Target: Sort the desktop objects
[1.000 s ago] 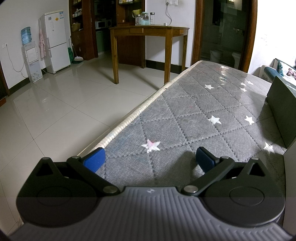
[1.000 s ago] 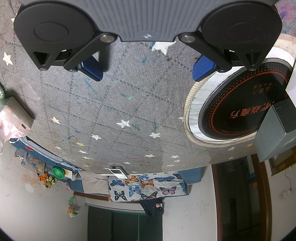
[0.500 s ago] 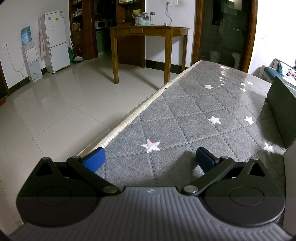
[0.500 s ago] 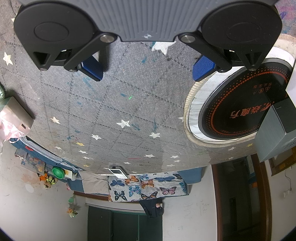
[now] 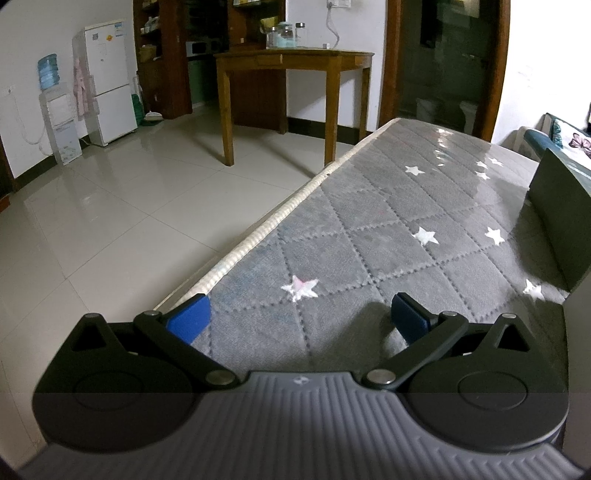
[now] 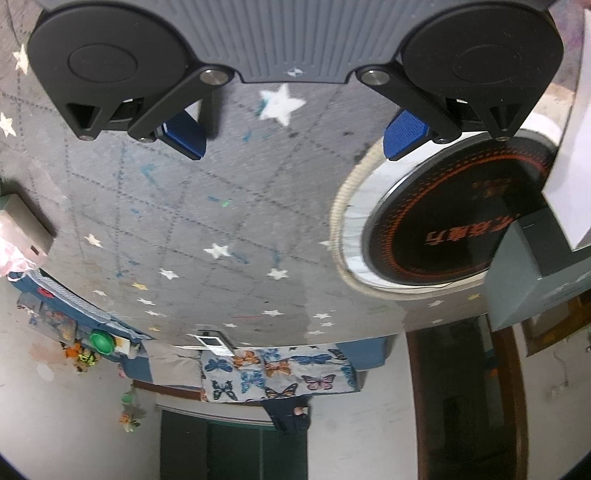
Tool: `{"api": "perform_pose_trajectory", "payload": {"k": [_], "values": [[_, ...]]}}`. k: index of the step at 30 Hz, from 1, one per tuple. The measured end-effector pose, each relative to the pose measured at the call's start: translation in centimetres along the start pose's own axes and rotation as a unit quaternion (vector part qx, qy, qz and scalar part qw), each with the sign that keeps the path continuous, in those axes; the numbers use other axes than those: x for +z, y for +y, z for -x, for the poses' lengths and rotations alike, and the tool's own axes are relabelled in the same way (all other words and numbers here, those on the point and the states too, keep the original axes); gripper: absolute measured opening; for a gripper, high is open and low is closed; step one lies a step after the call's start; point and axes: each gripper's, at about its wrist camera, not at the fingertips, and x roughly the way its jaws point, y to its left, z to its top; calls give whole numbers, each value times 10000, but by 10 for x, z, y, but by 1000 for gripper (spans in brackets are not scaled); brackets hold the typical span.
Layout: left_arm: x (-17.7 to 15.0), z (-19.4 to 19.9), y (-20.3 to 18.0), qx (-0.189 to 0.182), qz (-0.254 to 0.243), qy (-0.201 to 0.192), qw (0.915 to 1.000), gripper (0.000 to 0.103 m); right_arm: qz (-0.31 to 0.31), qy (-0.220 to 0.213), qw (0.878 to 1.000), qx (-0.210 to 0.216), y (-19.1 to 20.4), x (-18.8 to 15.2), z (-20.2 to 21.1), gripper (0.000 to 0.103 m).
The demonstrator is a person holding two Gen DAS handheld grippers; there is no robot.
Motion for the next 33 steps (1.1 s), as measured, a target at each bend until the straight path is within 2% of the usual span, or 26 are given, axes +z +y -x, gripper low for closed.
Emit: {"api": "perform_pose_trajectory", "payload": {"k": [14,33], "values": [[-11,21,-3,-234,-165,241,9993,103,134,12,9991,414,26,-6,28,103],[-28,56,-8,-556,-200,609,9964,103,338,-205,9951,907,52,-15,71,103]]}}
